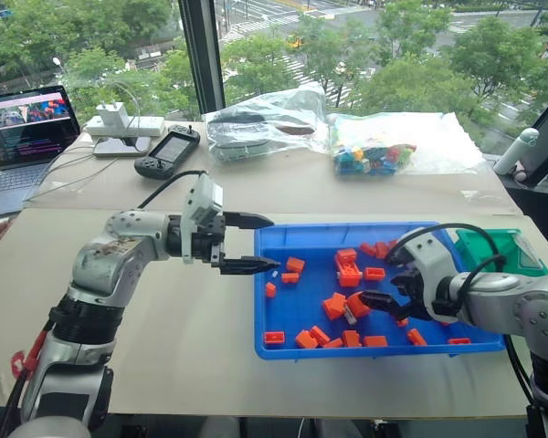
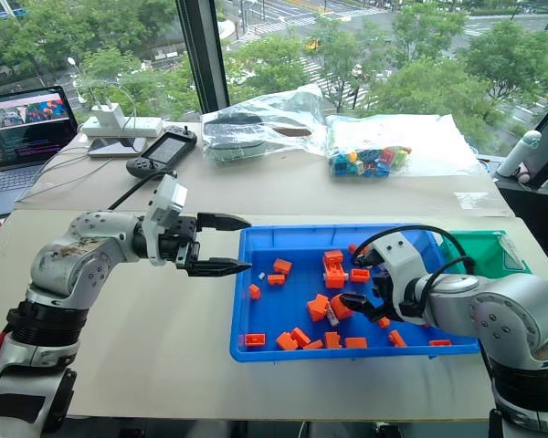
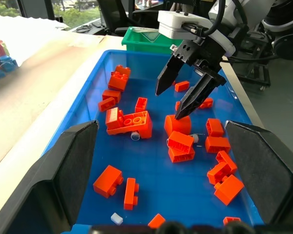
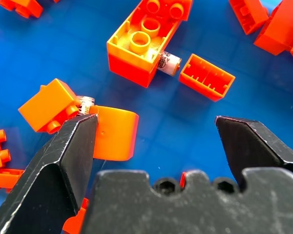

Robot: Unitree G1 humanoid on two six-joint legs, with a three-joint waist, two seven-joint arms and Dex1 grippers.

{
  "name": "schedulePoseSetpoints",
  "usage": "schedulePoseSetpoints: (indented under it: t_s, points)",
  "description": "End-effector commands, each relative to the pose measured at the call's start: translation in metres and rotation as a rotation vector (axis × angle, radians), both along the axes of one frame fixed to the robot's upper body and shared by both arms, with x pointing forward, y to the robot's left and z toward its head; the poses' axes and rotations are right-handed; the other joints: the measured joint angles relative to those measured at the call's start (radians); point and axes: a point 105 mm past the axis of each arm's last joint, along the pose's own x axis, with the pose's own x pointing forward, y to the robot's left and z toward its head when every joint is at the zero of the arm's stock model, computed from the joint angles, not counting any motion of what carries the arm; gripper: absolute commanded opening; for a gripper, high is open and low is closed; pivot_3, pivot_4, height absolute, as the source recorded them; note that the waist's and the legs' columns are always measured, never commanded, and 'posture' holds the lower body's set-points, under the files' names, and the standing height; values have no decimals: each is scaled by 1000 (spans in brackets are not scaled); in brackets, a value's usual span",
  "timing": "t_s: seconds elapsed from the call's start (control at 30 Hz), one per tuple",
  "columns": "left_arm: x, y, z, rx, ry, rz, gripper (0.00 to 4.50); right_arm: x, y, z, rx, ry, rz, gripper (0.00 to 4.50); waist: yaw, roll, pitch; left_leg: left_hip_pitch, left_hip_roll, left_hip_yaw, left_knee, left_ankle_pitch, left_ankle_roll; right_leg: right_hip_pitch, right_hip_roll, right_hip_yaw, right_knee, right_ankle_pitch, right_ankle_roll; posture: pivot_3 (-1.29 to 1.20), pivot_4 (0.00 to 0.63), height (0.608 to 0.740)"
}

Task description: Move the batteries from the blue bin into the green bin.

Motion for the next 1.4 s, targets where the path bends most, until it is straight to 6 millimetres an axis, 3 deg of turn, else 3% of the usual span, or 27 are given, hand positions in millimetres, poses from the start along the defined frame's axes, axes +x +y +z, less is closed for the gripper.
schedulePoseSetpoints:
  t_s: [0.03,0.07,0.13,0.2,0.3,0.43,0.6,0.77,0.9,0.97,1.17,1.27,1.4]
  points:
    - [-1,2,10,-4,-38,-2,4500,-7,5,-5,-12,28,32,3953,0,0,0,0,0,0,0,0,0,0,0,0,0,0,0,0,150,732]
    - [1,2,9,1,-50,12,4500,-8,6,-9,-22,38,30,3771,0,0,0,0,0,0,0,0,0,0,0,0,0,0,0,0,150,732]
    - [4,2,9,3,-59,24,4500,-8,5,-12,-37,45,20,2879,-1,0,0,0,0,0,0,0,0,0,0,0,0,0,0,0,150,732]
    - [4,2,9,3,-49,15,4500,-7,7,-14,-34,48,14,2542,-2,0,0,0,0,0,0,0,0,0,0,0,0,0,0,0,150,732]
    - [3,1,9,7,-46,5,4500,-4,9,-14,-28,37,-1,1463,-2,0,0,0,0,0,0,0,0,0,0,0,0,0,0,0,150,732]
    - [3,0,9,7,-45,0,4500,0,1,-2,-20,5,-27,1421,-2,0,0,0,0,0,0,0,0,0,0,0,0,0,0,0,150,732]
    - [1,-2,8,13,-30,-22,4500,-2,-44,31,-76,-34,-121,1421,3,0,0,0,0,0,0,0,0,0,-1,0,0,0,0,0,150,732]
    - [-1,-4,7,23,-41,-35,4500,2,-80,37,-268,-64,-226,1421,0,0,0,0,0,0,0,0,0,0,0,0,-3,0,0,0,150,732]
    - [-2,-7,7,20,-41,-41,4500,17,-84,39,-257,-127,-258,1421,-11,0,0,0,1,1,0,0,0,0,1,1,-5,0,0,0,150,732]
    - [-3,-7,6,30,-42,-47,4500,25,-85,44,-241,-175,-269,2429,-12,0,0,0,1,1,0,0,0,0,1,1,-4,0,0,0,150,732]
    - [-6,-7,7,35,-33,-53,4500,28,-61,67,-127,-245,-181,4413,-11,0,0,0,1,1,0,0,0,0,0,1,-4,0,0,0,150,732]
    - [-5,-7,6,35,-31,-52,4500,20,-33,64,-83,-202,-45,4470,-10,0,0,0,1,0,0,0,0,0,0,1,-4,0,0,0,150,732]
    - [-4,-8,6,34,-31,-50,4500,2,16,42,30,-85,158,4470,-12,0,0,0,1,0,0,0,0,0,1,0,-2,0,0,0,150,732]
